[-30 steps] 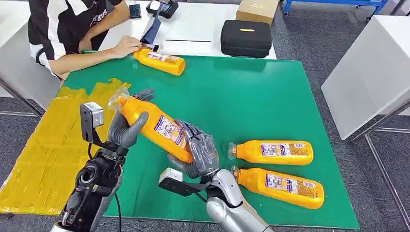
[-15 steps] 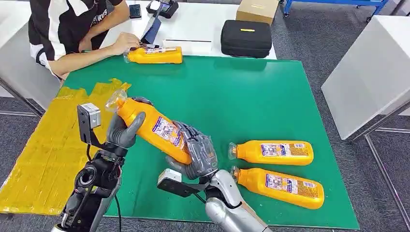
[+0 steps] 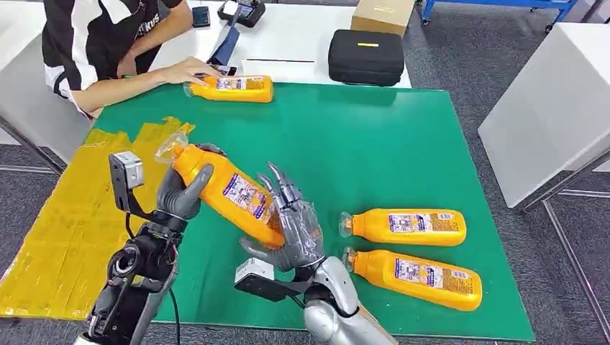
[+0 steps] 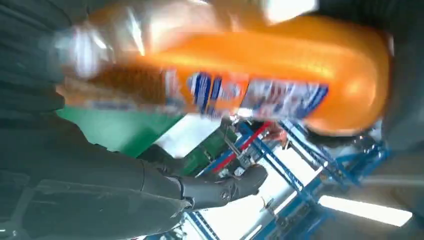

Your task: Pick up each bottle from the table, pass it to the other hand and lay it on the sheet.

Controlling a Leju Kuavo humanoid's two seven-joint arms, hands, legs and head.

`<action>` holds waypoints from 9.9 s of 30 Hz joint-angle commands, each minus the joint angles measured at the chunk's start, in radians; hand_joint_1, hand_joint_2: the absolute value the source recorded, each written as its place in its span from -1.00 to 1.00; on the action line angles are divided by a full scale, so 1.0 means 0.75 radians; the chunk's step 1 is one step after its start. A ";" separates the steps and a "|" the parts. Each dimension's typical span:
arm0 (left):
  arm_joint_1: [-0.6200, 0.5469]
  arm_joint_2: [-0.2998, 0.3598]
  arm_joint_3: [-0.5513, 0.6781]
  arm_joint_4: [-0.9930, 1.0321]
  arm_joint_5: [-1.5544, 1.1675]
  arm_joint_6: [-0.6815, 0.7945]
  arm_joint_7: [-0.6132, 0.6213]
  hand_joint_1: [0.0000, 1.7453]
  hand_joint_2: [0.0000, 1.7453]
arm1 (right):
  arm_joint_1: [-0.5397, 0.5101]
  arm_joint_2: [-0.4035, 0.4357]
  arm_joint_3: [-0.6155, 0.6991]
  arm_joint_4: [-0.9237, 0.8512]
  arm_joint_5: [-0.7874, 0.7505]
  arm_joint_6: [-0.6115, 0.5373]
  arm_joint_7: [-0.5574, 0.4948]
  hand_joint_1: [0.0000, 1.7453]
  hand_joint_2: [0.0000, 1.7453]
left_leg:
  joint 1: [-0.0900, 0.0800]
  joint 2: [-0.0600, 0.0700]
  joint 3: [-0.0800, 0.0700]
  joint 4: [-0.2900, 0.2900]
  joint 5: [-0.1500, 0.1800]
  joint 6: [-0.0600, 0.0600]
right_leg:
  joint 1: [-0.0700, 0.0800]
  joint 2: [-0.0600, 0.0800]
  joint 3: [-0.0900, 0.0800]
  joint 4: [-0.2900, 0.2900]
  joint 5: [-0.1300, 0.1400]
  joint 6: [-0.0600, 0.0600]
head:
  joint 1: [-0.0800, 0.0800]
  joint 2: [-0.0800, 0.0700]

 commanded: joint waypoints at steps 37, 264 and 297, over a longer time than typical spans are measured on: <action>-0.113 0.117 -0.015 0.354 -2.438 0.932 0.266 1.00 1.00 | 0.256 -0.150 -0.277 -0.742 -0.373 -0.035 -0.157 -1.00 1.00 | 0.000 -0.003 0.010 0.000 -0.004 0.001 | 0.001 -0.002 0.010 0.000 -0.004 -0.009 | 0.000 0.000; 0.139 -0.029 -0.024 -0.139 -0.615 0.040 -0.209 -1.00 1.00 | 0.077 -0.156 -0.910 -0.500 0.044 -0.051 -0.011 1.00 1.00 | -0.002 -0.002 0.012 0.001 -0.008 0.004 | 0.000 -0.002 0.015 0.001 -0.007 -0.003 | -0.001 0.000; 0.041 -0.040 -0.116 -0.034 -0.516 -0.071 -0.219 -1.00 1.00 | -0.158 -0.016 -0.424 0.012 -0.137 0.257 -0.110 1.00 1.00 | -0.001 0.001 0.013 0.000 -0.007 0.004 | 0.000 0.001 0.015 0.000 -0.006 -0.002 | -0.001 0.000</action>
